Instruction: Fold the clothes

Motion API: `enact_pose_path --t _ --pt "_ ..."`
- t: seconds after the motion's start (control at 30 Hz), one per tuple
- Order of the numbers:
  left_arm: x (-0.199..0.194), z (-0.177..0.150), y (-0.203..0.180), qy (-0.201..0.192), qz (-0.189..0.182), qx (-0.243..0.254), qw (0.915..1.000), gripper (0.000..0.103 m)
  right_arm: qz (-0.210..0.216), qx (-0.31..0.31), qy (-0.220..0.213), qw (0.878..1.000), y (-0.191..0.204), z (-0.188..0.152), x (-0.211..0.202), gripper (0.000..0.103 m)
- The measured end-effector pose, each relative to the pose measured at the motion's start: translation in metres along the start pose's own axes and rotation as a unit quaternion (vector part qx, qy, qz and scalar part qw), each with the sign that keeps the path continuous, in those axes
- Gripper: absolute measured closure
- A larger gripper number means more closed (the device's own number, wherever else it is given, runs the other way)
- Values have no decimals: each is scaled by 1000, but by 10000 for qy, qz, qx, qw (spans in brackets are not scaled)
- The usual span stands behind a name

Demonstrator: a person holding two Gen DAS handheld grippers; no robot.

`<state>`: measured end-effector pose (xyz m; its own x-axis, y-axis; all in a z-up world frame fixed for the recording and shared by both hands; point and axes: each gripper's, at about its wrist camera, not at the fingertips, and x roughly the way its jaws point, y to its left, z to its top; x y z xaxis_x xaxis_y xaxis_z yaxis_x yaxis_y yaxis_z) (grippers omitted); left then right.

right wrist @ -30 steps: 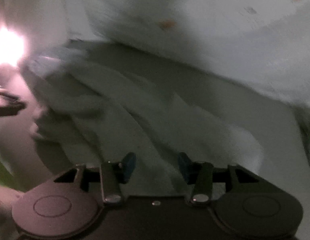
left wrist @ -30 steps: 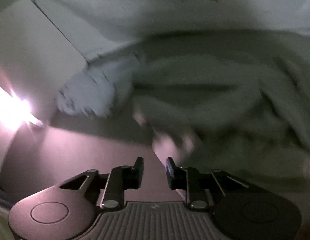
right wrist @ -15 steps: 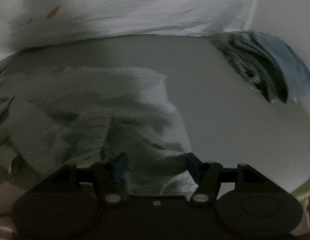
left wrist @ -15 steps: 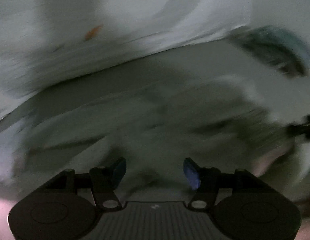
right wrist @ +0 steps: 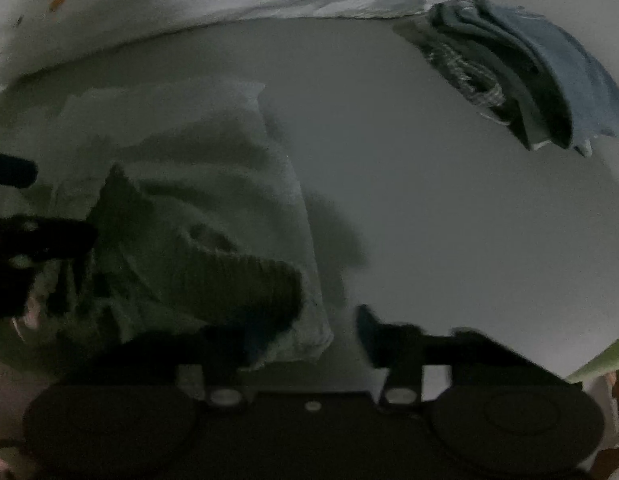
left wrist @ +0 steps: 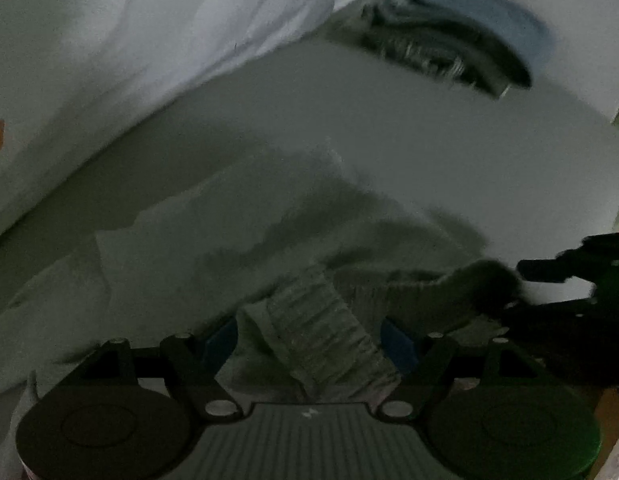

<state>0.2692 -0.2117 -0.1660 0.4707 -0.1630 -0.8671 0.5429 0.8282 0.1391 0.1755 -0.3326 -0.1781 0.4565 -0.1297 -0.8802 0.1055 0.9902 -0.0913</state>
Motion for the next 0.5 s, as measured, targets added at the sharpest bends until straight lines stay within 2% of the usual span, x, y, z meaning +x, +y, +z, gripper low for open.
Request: enact_pose_path --t 0.07,0.2,0.3,0.37,0.4,0.43,0.5 --pt "5 -1 -2 123 466 47 9988 24 -9 -134 17 9999 -1 -2 2 85" --pt "2 -13 14 265 1385 -41 9900 23 -216 -239 -201 9993 -4 -3 -10 88" --pt "-2 -27 37 466 2050 -107 9776 23 -594 -485 -651 9949 -3 2 -29 90" --pt "-2 -38 55 642 2452 -206 9671 23 -691 -439 -895 9926 -7 11 -40 91" --pt "-1 -43 67 759 2591 -347 9622 23 -739 -416 -1017 9912 -9 16 -45 91" --pt "-2 -47 80 840 2576 -569 9609 24 -783 -393 -1135 9897 -11 20 -50 91" --pt "-8 -55 106 907 2289 -1169 9621 24 -751 -427 -1318 9875 -15 30 -58 91"
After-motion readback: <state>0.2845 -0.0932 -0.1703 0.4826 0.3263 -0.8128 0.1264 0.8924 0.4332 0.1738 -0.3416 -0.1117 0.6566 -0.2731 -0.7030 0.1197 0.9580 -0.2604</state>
